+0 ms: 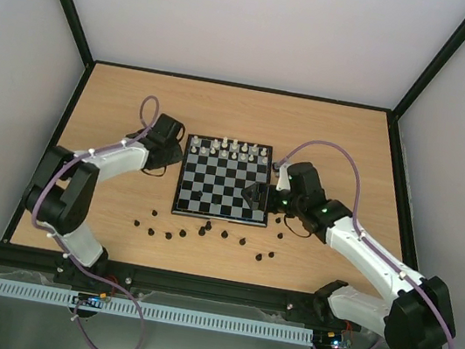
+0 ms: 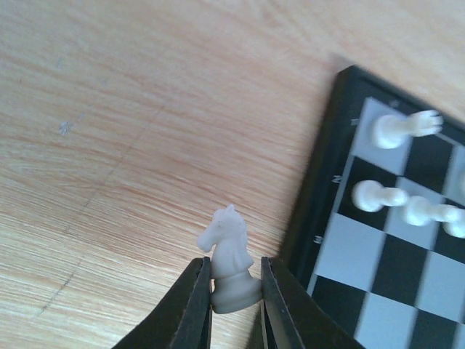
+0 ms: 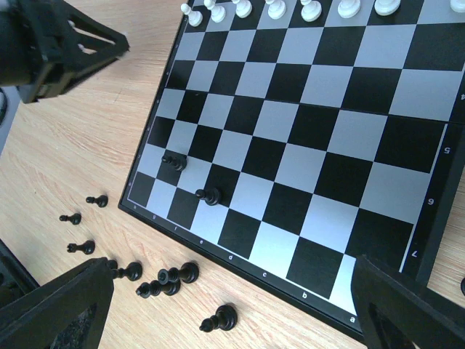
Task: Set up the chess pieces on the board
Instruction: Pick up the chess piece at the center of the board, then place the chess piece on the chessboard.
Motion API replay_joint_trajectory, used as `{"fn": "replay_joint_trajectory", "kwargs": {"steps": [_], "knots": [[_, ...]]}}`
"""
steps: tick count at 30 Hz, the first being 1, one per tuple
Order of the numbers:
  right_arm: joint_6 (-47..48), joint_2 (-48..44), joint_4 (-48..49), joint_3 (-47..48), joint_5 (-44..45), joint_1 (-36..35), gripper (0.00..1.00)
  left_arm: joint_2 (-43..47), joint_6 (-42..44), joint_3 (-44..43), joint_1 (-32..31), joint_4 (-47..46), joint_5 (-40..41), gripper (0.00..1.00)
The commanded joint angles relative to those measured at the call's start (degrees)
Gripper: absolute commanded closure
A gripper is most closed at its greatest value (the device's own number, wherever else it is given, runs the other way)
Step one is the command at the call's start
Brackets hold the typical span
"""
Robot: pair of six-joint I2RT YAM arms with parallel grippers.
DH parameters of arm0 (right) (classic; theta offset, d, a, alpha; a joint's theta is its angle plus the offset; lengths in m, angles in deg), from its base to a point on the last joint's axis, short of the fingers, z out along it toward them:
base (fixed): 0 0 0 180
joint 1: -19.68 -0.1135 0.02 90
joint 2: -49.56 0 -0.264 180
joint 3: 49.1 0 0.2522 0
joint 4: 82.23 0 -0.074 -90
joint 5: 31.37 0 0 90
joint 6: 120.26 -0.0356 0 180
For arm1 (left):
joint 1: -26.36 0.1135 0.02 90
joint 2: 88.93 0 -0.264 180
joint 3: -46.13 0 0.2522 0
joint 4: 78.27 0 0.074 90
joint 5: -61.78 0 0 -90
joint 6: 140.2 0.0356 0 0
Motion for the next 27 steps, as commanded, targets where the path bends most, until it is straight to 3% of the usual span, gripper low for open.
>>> {"fn": "replay_joint_trajectory", "kwargs": {"steps": [1,20,27], "knots": [[-0.14,0.95,0.87,-1.00,-0.66,0.00,0.10,5.07,3.28,0.73,-0.21,2.10,-3.45,0.83],[0.84,2.02,-0.79,0.34,0.58,-0.08,0.10,20.67,7.81,9.17,-1.18,-5.45,-38.05,0.82],[0.97,1.48,-2.16,1.32,0.19,-0.08,0.10,28.57,8.21,15.60,-3.87,-6.98,-43.43,0.82]]}}
